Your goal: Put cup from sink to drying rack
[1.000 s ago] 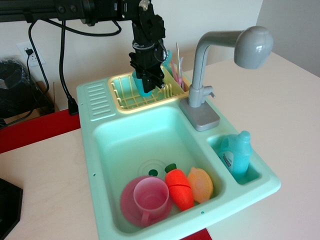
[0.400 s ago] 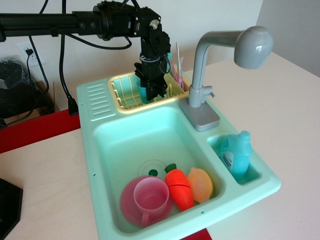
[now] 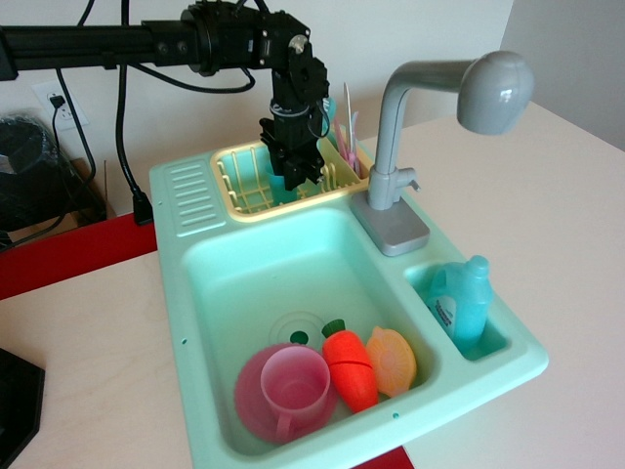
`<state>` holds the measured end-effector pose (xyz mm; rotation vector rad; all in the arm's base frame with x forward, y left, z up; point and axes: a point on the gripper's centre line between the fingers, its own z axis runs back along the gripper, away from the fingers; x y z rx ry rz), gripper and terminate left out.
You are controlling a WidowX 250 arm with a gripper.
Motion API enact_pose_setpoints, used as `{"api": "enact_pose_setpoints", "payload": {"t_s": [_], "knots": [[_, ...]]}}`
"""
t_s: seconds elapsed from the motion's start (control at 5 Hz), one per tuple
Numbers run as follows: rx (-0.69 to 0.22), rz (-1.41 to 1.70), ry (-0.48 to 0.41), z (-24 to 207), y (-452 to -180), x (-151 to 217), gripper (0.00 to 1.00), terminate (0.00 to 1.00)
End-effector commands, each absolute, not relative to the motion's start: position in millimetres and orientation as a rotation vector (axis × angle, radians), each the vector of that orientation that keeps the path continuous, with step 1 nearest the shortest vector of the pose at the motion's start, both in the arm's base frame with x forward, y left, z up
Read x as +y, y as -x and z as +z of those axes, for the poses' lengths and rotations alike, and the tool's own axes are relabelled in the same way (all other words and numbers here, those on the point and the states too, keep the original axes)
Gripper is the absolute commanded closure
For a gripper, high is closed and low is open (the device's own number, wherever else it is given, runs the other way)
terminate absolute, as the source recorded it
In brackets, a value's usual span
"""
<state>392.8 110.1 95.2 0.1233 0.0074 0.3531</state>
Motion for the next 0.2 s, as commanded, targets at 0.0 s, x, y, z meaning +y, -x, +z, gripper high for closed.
{"api": "enact_pose_setpoints", "payload": {"t_s": [0.0], "knots": [[-0.05, 0.357, -0.129, 120.9, -396.6, 105.9, 0.0, 1.0]]}}
